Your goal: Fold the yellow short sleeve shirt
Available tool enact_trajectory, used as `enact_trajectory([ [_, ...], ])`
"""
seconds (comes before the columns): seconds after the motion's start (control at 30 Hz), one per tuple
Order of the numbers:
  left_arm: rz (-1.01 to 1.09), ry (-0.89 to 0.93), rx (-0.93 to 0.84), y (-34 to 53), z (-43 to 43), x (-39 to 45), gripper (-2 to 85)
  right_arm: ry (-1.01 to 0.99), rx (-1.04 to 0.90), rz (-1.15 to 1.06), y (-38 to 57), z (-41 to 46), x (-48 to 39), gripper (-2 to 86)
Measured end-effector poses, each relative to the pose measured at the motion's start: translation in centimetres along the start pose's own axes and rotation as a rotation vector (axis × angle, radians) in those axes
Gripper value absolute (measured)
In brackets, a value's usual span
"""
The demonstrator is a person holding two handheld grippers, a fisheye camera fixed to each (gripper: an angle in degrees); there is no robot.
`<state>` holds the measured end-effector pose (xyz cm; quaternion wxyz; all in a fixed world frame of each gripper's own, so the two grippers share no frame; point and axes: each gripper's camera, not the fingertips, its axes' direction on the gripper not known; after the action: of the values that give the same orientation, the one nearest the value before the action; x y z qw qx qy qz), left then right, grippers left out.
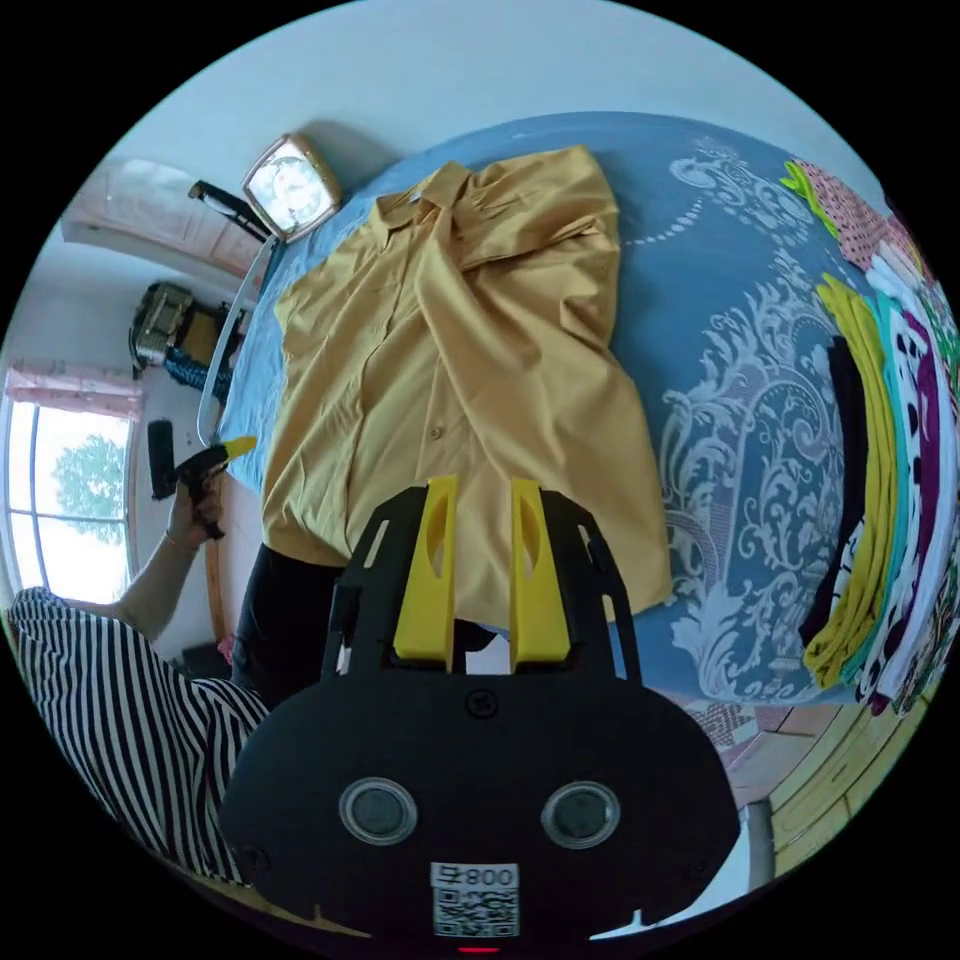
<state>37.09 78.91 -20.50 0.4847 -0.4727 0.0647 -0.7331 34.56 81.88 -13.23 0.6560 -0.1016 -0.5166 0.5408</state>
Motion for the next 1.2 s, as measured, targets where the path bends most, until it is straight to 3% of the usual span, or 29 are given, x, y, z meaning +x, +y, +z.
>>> enact_trajectory([
  [0.2,0.197,-0.011,-0.021,-13.3,9.6,5.9,8.4,-0.047,-0.078,-0.179,-1.9,5.8,-4.6,8.8],
  [0.3,0.257,-0.122,-0.014,-19.9,12.6,8.1,9.3,0.058,-0.172,-0.244,-3.0,9.2,-6.5,8.8],
  [0.53,0.259,-0.286,-0.014,-31.0,18.5,9.0,9.1,0.206,-0.147,-0.261,-1.3,12.0,-7.1,6.4],
  [0.73,0.231,-0.408,-0.099,-35.3,23.0,9.3,3.0,0.26,-0.111,-0.285,-0.4,13.3,-5.8,1.8],
  [1.0,0.22,-0.276,0.031,-36.7,18.1,11.3,1.4,0.031,-0.116,-0.252,0.7,12.2,-1.5,0.3],
  [1.13,0.216,-0.304,0.051,-37.1,16.6,11.5,1.3,-0.288,-0.081,-0.283,1.5,10.5,-0.2,0.1],
  [1.2,0.207,-0.323,0.029,-37.4,16.9,11.0,1.2,-0.339,-0.102,-0.282,1.6,10.9,0.4,0.1],
])
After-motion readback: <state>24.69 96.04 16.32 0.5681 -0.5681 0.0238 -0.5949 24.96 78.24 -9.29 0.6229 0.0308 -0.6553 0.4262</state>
